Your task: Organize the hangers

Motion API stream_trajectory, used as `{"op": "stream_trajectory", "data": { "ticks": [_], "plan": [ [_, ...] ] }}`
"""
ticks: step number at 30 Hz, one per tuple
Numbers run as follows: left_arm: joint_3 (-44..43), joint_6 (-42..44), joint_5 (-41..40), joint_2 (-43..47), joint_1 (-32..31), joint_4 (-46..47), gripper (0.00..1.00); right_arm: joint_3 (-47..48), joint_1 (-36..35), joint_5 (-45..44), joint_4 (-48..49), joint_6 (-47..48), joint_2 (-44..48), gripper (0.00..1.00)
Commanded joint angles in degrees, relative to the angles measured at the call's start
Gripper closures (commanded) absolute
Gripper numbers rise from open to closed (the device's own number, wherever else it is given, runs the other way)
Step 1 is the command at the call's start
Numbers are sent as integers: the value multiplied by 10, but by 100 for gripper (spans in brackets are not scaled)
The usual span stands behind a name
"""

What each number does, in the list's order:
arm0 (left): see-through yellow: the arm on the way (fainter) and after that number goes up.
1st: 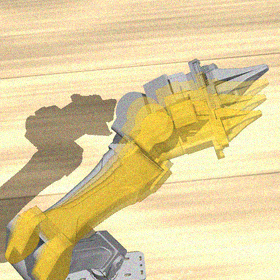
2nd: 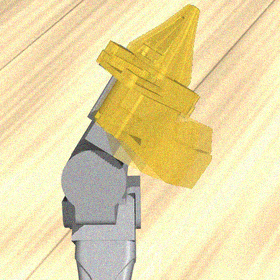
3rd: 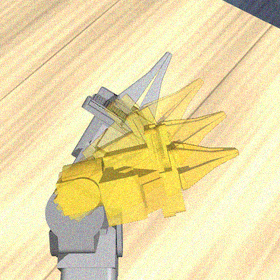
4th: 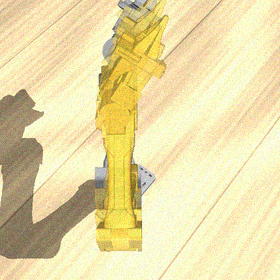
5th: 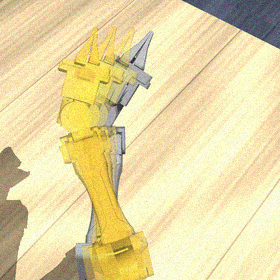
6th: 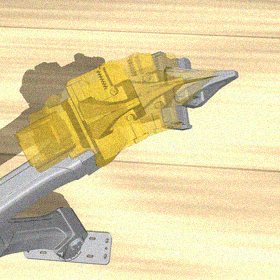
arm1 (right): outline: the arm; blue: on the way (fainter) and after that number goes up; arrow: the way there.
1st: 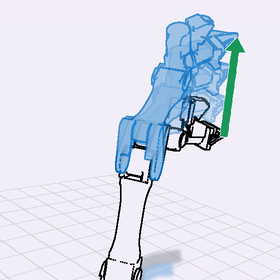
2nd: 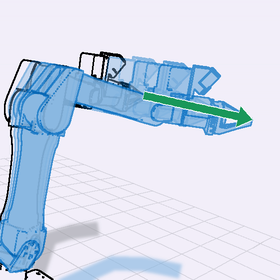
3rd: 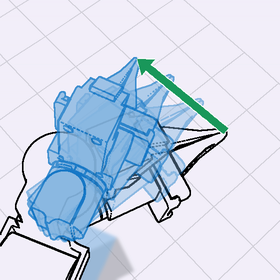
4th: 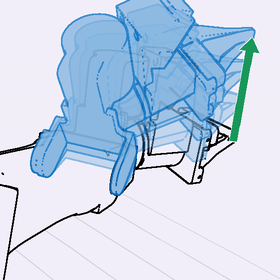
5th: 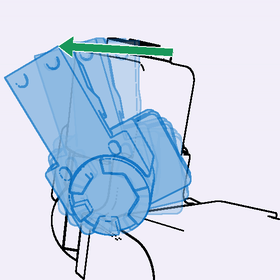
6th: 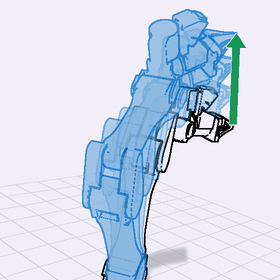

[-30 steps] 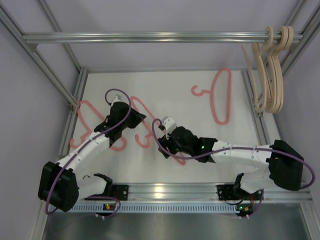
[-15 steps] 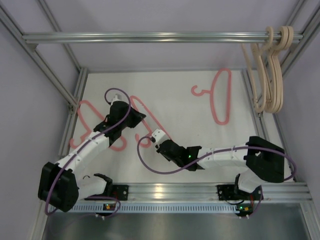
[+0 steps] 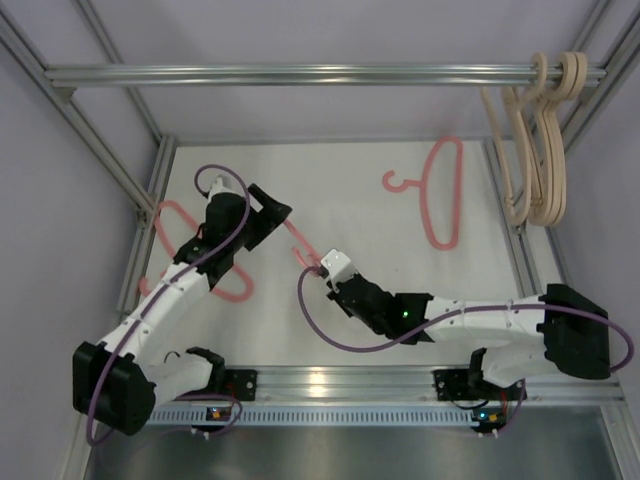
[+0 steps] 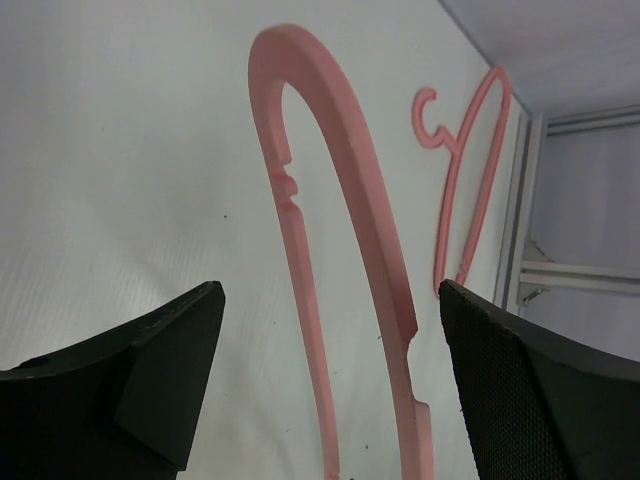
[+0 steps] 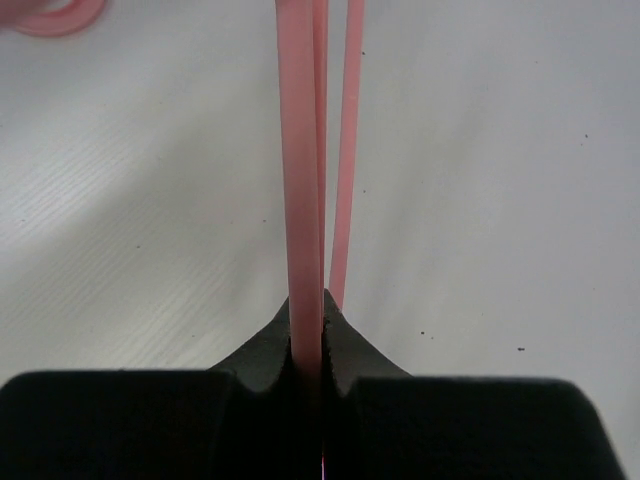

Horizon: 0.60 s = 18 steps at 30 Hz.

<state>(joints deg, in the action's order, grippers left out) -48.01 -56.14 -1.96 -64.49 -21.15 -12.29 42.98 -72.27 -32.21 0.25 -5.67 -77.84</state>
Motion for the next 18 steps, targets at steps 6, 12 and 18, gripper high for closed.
{"op": "stream_trajectory", "data": {
  "ticks": [6,12,18],
  "plan": [
    [-58,107,-24,59,3,-10,7,17,15,97,-75,-17,88,100],
    [-19,220,16,153,3,24,7,54,78,205,-131,-47,104,100],
    [31,270,76,231,1,42,8,113,114,268,-202,-65,105,100]
  ]
}}
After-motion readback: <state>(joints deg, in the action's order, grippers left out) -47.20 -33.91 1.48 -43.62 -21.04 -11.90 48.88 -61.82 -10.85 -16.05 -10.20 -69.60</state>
